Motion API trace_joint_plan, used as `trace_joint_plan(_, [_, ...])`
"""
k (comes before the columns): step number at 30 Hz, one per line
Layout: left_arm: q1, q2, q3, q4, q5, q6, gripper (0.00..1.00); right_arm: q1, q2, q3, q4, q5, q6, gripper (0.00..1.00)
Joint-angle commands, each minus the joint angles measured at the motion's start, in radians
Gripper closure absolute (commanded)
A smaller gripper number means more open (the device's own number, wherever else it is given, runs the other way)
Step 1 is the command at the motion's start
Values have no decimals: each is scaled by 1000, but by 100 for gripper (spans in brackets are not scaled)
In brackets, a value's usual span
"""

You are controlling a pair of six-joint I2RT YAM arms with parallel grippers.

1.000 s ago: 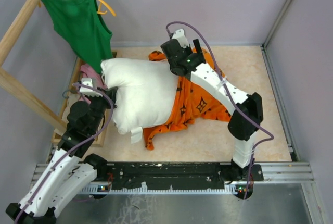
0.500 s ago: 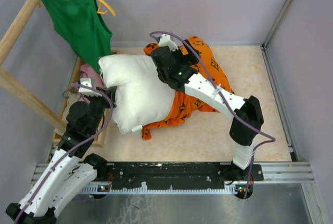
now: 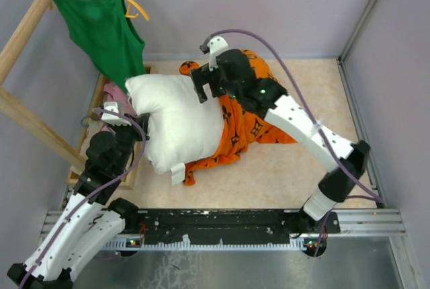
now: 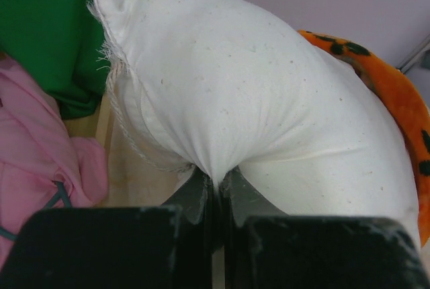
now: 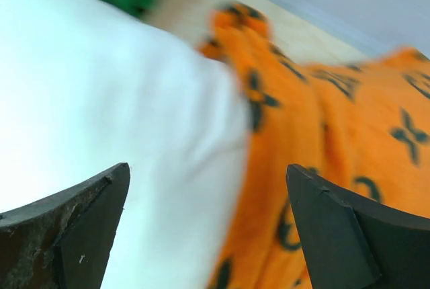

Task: Remove the pillowcase from the pillow
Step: Remove the pillow from the pillowcase.

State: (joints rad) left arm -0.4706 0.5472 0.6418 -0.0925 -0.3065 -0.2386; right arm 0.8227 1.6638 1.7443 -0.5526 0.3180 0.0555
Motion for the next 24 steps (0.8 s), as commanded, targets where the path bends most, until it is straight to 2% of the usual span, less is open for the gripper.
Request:
trace_joint_plan(1, [3, -24, 23, 121, -33, 10, 100, 11, -185, -25, 112, -550, 96, 1])
trace_joint_plan(4, [3, -27, 21, 120, -41, 10, 100, 10, -280, -175, 166, -478, 136, 1])
trace_joint_plan(9, [3, -27, 24, 119, -38, 10, 100, 40, -461, -546, 293, -222, 154, 1])
trace_joint_plan(13, [4, -20, 18, 128, -43, 12, 100, 226, -543, -816, 391, -7, 142, 1])
trace_joint_plan(16, [4, -8, 20, 130, -42, 14, 100, 323, -576, -975, 525, 27, 274, 1])
trace_joint_plan(20, [3, -4, 23, 131, -48, 16, 100, 325, -594, -1149, 730, 27, 523, 1])
trace_joint_plan(24, [4, -4, 22, 129, -43, 15, 100, 326, -542, -1203, 844, 117, 623, 1])
